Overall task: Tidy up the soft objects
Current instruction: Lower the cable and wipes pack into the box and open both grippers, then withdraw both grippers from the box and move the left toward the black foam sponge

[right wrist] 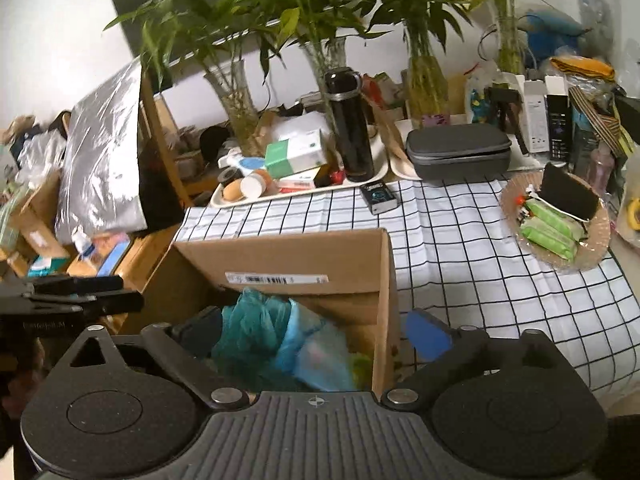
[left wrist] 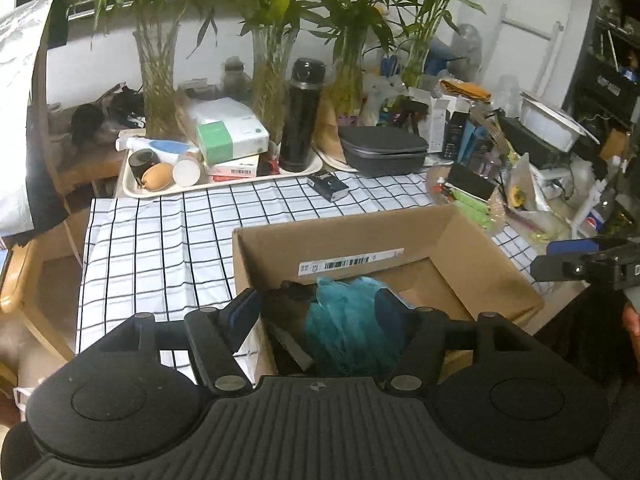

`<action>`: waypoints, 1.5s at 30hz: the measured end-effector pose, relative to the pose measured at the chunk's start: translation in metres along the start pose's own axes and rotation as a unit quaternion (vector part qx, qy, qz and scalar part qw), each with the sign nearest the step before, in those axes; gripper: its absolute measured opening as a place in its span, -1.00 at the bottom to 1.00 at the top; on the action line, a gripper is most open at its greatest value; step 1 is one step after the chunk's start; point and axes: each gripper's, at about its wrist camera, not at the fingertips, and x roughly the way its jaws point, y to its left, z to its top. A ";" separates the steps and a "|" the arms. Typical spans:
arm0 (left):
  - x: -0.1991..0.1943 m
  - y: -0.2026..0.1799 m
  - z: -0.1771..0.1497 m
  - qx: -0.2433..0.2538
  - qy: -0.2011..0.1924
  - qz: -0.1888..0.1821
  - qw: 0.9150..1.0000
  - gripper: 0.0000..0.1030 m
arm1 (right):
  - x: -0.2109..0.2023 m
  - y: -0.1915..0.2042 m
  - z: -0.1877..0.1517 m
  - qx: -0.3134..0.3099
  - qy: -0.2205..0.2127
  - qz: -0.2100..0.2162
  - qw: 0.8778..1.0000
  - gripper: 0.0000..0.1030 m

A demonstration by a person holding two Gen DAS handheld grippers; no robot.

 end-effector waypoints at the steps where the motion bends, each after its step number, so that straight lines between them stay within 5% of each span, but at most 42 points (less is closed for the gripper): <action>1: -0.002 0.002 -0.001 -0.003 0.000 -0.001 1.000 0.22 | 0.000 -0.001 -0.001 -0.002 0.003 -0.002 1.000 1.00; 15: -0.013 0.009 -0.021 0.010 0.033 0.013 0.999 0.22 | 0.007 0.005 -0.020 -0.046 0.049 -0.028 0.997 1.00; 24: -0.007 0.006 -0.033 0.017 0.051 -0.010 0.999 0.30 | 0.016 0.015 -0.028 -0.084 0.077 -0.035 0.993 1.00; 26: -0.006 0.005 -0.034 0.018 0.050 -0.013 0.998 0.46 | 0.017 0.016 -0.027 -0.086 0.080 -0.035 0.992 1.00; 45: -0.002 0.005 -0.024 0.025 0.043 -0.020 0.999 0.48 | 0.020 0.008 -0.020 -0.068 0.079 -0.045 0.994 1.00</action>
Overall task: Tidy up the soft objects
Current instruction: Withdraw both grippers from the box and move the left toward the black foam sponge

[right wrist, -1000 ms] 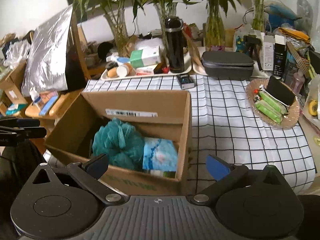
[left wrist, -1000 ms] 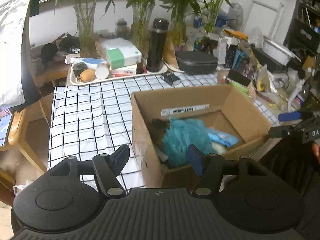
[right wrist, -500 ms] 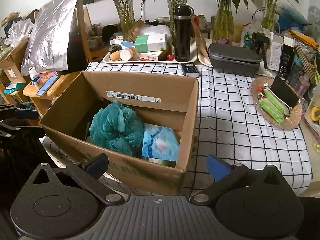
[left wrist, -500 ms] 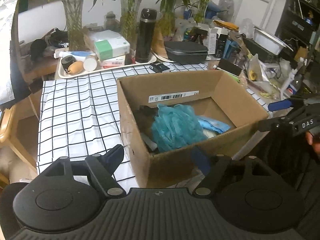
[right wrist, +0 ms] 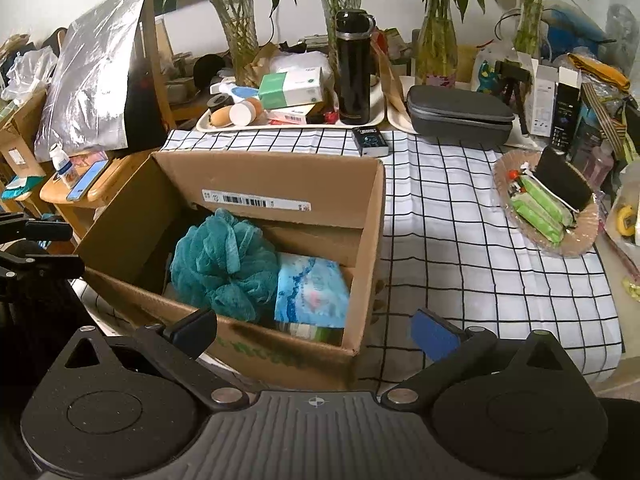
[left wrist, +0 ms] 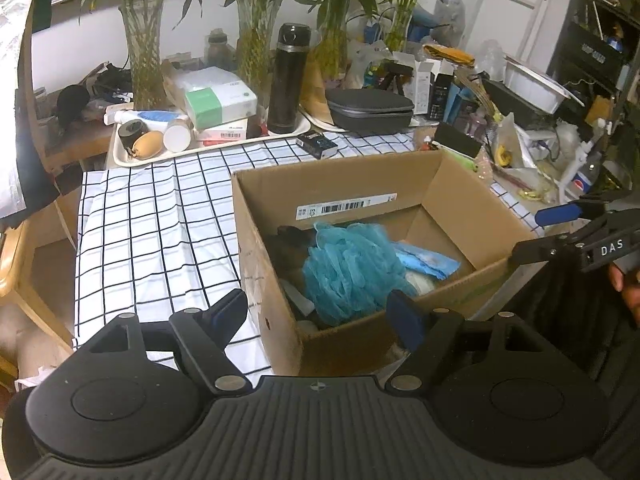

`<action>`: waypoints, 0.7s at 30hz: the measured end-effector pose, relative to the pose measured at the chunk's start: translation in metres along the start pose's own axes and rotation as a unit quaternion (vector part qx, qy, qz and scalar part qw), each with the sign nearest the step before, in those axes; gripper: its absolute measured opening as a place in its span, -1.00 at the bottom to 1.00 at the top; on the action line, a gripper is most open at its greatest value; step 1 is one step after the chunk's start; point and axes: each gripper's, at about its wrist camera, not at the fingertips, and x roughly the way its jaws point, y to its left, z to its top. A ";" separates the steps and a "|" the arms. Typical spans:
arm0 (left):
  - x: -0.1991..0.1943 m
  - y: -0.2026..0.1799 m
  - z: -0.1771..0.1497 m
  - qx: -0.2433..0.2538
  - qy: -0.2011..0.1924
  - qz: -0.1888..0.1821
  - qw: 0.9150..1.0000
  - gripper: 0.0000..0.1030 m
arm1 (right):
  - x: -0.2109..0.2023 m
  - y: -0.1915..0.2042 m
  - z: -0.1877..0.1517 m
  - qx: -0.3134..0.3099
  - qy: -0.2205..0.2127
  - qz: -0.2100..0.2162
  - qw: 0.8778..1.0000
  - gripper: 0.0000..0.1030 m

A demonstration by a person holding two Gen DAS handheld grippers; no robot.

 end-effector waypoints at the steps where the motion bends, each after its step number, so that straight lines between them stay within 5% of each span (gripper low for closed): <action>1: 0.000 0.000 0.001 0.000 -0.002 -0.001 1.000 0.48 | 0.000 -0.001 0.001 0.001 -0.001 -0.001 1.000 1.00; 21: 0.013 0.018 0.020 -0.012 -0.018 0.004 1.000 0.49 | 0.008 -0.008 0.026 0.001 -0.016 -0.011 1.000 1.00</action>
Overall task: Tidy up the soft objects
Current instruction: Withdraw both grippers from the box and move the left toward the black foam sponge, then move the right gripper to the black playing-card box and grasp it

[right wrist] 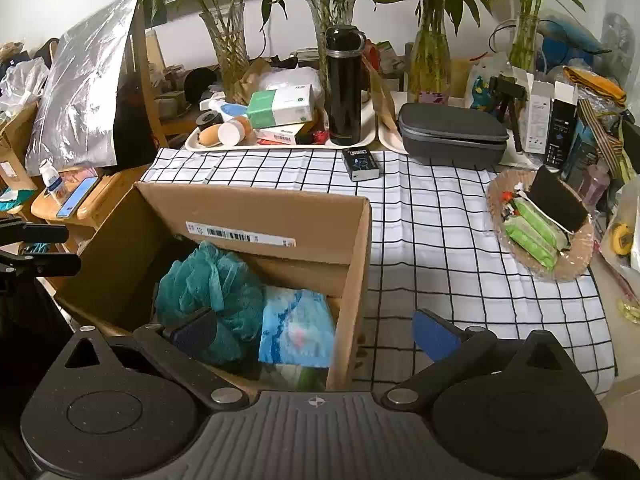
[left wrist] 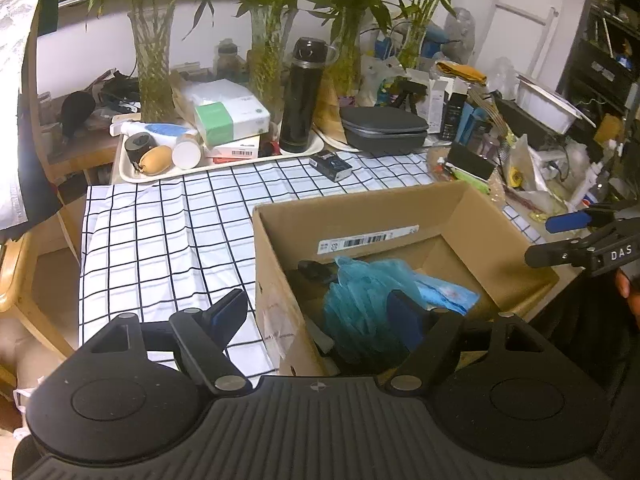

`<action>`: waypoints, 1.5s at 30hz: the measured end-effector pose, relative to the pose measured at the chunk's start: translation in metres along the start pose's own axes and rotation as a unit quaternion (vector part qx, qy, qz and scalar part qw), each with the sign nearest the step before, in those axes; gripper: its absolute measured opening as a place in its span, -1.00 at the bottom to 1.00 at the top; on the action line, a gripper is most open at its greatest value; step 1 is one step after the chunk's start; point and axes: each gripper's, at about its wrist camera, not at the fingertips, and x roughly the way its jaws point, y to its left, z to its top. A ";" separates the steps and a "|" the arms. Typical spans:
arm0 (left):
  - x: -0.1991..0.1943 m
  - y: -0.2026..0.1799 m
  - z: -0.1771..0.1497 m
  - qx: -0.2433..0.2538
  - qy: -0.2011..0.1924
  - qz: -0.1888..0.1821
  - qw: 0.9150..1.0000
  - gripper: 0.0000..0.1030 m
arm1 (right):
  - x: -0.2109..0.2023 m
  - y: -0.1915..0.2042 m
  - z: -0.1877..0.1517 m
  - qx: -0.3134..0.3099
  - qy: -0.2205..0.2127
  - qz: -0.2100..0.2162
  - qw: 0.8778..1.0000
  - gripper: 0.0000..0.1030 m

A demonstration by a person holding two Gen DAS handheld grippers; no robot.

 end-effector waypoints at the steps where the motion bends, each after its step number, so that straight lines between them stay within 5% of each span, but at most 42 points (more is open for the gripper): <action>1: 0.001 0.001 0.001 -0.001 -0.001 0.000 1.000 0.48 | 0.001 -0.001 0.001 0.000 -0.001 0.000 1.000 1.00; 45: 0.074 0.054 0.059 -0.031 -0.032 -0.031 0.999 0.48 | 0.086 -0.056 0.073 0.027 -0.024 0.012 0.999 1.00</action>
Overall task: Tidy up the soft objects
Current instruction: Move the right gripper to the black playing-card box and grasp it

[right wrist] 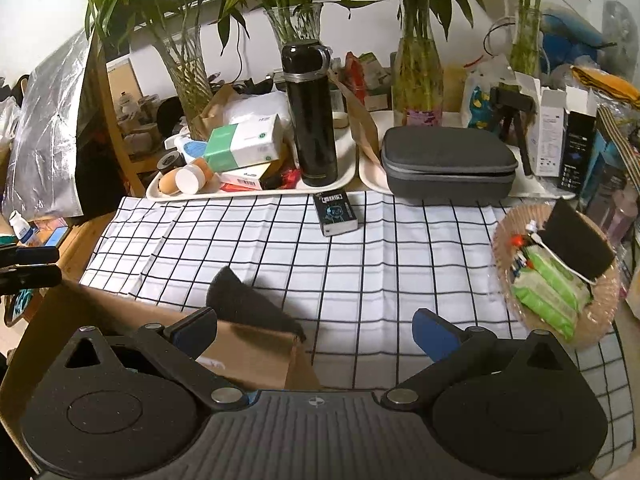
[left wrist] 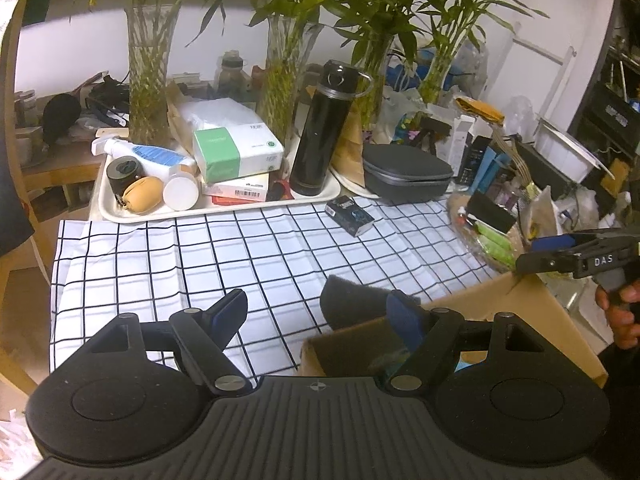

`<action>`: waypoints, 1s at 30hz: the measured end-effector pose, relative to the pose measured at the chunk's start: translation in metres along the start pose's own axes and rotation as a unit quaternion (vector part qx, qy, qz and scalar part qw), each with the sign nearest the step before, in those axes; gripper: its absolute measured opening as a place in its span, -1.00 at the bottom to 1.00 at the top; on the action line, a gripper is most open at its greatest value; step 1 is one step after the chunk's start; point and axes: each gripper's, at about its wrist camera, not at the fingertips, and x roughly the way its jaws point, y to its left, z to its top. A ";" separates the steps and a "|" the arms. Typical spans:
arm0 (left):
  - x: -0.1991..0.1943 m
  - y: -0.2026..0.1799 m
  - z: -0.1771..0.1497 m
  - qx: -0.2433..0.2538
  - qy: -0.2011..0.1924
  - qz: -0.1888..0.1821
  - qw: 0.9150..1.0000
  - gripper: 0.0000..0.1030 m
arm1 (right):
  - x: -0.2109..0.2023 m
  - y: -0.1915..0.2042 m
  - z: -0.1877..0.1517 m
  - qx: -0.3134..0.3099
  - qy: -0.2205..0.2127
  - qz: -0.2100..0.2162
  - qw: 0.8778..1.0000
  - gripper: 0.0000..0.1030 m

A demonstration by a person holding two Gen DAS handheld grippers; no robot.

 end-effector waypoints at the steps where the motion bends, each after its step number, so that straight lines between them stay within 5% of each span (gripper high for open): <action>1: 0.002 0.002 0.001 -0.001 -0.001 0.000 1.000 0.48 | 0.001 -0.001 0.001 0.000 -0.001 0.002 1.000 1.00; 30: 0.084 0.054 0.027 -0.003 0.000 -0.032 0.999 0.48 | 0.093 -0.040 0.049 -0.064 -0.010 -0.004 0.998 1.00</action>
